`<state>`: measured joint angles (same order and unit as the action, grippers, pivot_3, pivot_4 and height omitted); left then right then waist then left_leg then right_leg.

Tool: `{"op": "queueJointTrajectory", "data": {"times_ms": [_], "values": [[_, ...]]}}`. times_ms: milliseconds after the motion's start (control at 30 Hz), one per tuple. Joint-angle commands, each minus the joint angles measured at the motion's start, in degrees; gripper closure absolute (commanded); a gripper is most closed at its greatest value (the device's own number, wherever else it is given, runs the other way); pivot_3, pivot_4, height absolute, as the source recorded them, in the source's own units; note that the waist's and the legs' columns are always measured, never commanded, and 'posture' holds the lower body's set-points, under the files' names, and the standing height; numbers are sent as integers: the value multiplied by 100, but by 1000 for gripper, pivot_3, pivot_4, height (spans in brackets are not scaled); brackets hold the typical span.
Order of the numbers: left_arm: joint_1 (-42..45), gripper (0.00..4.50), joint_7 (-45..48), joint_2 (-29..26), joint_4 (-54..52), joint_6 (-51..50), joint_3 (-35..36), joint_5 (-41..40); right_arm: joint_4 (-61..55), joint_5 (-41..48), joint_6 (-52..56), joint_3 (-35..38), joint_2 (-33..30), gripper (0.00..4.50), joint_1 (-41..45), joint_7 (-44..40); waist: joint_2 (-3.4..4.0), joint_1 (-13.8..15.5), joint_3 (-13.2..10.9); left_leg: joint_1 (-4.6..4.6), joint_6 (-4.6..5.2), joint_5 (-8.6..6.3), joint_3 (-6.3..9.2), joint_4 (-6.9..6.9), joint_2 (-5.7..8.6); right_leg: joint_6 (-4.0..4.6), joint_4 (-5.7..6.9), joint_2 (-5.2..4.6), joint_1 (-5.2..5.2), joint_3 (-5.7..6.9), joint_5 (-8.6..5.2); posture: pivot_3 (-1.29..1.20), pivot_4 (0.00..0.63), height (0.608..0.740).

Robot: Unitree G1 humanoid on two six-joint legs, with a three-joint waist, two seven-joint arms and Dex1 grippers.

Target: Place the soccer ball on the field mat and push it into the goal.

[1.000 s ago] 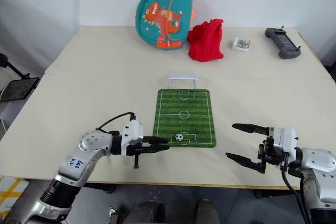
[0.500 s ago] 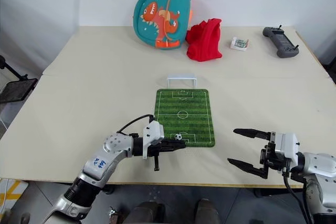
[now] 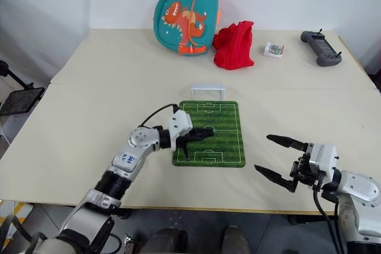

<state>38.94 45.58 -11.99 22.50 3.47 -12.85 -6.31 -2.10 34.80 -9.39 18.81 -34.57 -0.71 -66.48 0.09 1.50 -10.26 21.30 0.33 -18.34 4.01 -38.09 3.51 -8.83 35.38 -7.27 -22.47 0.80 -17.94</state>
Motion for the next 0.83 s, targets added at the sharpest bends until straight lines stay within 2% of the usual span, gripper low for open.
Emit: {"op": "queueJointTrajectory", "data": {"times_ms": [33, 133, 233, 367, 500, 633, 833], "values": [[187, 4470, -304, -166, 434, 893, 445, 68, -312, 133, 120, 150, 211, 0, -7, 512, 1, -27, 0, -1, -1, 0, -2, 2, -1, 0, 5, 0, -3, -1, 0, 0, 150, 740], [160, 4470, -86, -373, 486, 1007, 732, -205, -443, 132, 197, 73, 320, 0, -5, 658, 2, -31, 1, -2, -3, 0, -8, 4, -6, 0, 13, 7, -10, -4, 0, 0, 150, 740], [-90, 4470, 407, -785, 91, 856, 1065, -660, -480, 125, 217, 39, 425, 0, 65, 784, 2, -26, 1, -2, -3, 0, -7, 1, -7, 0, 16, 7, -10, -5, 0, 0, 150, 740], [-771, 4470, 779, -1643, -585, 484, 1688, -1152, -335, 128, 165, 82, 552, 0, 272, 961, 2, -84, 1, -2, -4, -1, -6, 5, -12, 1, 17, 7, -12, -6, 0, 0, 150, 740], [-1670, 4470, 586, -2238, -1363, 24, 2441, -1497, -170, 68, 37, 82, 590, 0, 373, 933, 2, -85, 1, -3, -4, -1, -1, 6, -13, 2, 16, 2, -10, -5, -1, 0, 150, 740], [-2642, 4470, 250, -2503, -2039, -338, 2998, -1576, 21, 46, -72, 90, 601, 0, 456, 840, 3, -70, 1, -4, -1, -3, -1, 7, -11, 3, 14, -6, -9, -9, -1, 0, 150, 740], [-3558, 4470, -246, -2425, -2929, -616, 3366, -1563, 352, -63, -294, 5, 592, 0, 584, 604, 3, -17, 1, -6, -1, -4, 1, 10, -10, 5, 11, -18, -5, -10, -3, 0, 150, 740]]}}
